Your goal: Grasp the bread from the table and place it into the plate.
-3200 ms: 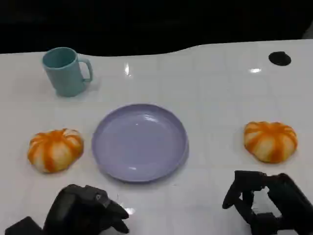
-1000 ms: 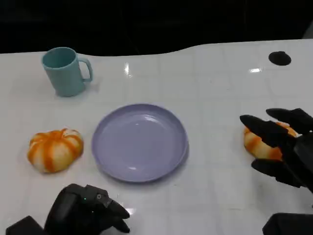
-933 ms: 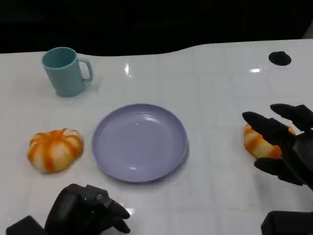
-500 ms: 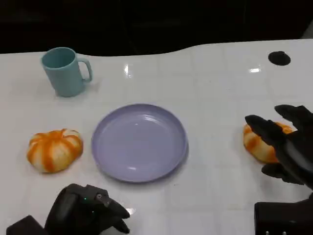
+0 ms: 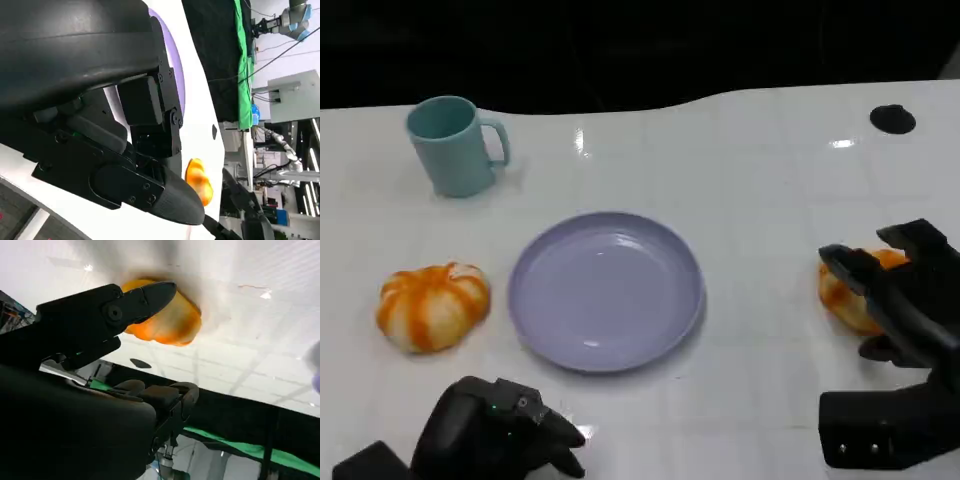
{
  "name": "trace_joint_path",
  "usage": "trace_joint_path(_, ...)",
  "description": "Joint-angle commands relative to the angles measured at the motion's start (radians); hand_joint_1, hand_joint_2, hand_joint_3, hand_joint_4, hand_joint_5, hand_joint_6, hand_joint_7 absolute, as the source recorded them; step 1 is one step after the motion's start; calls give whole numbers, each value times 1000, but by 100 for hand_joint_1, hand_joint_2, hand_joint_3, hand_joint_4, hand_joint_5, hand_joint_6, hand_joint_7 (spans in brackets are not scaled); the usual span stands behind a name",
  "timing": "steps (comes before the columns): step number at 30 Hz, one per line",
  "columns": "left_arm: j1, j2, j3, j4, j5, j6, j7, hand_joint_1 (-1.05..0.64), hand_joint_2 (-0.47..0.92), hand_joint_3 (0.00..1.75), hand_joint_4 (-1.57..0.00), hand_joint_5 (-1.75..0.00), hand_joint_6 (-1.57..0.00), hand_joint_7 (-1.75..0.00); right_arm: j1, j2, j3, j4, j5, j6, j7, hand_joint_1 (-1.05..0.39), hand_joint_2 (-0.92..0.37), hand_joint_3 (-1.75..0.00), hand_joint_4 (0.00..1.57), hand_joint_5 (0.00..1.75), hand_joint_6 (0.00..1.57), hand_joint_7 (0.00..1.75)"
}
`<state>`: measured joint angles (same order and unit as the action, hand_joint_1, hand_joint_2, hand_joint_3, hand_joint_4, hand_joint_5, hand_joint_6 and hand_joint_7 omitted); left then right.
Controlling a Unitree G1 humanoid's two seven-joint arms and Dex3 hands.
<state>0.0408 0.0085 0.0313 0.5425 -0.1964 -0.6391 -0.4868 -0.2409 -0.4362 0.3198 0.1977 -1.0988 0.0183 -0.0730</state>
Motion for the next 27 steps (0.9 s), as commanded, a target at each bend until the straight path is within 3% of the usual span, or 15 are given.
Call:
trace_joint_path(1,9,13,4,-13,-5,1,0,-105,91,0,-142,-69,-157,-22,-71,7,30,122,1,24,-61,-46,-81,0,16,41,41,1)
trace_joint_path(6,13,14,3,-23,-2,6,5,-105,91,0,-142,-69,-157,-22,-149,25,66,260,15,48,-104,-47,-81,0,19,34,40,0)
trace_joint_path(11,15,12,3,-24,-1,3,6,-105,91,0,-142,-69,-157,-22,-209,28,94,389,52,20,-167,-47,-83,0,27,30,42,1)
trace_joint_path(15,15,11,3,-23,0,2,7,-105,91,0,-142,-69,-157,-22,-240,28,99,464,114,-46,-208,-37,-83,0,68,16,66,4)
trace_joint_path(18,12,9,2,-24,-1,5,7,-105,91,0,-142,-69,-157,-22,-255,29,82,524,191,-153,-279,-21,-83,0,116,20,100,8)
trace_joint_path(19,11,9,2,-23,-1,6,8,-105,91,0,-142,-69,-157,-22,-259,29,81,540,207,-176,-298,-15,-83,0,119,55,117,7)
trace_joint_path(22,12,9,2,-23,5,3,13,-105,91,0,-143,-69,-157,-22,-272,21,91,582,227,-234,-345,-7,-83,-1,99,145,140,9)
trace_joint_path(24,17,8,1,-29,4,3,13,-105,91,0,-143,-69,-157,-22,-275,17,96,596,226,-253,-383,-5,-84,-1,91,167,145,14)
trace_joint_path(26,19,8,1,-32,5,0,14,-105,92,0,-143,-69,-157,-22,-274,15,96,602,230,-273,-411,-3,-85,-2,88,173,113,86)
trace_joint_path(27,19,8,1,-30,7,-3,15,-105,92,0,-143,-69,-157,-22,-274,14,96,604,231,-279,-423,-3,-85,-2,88,174,103,105)
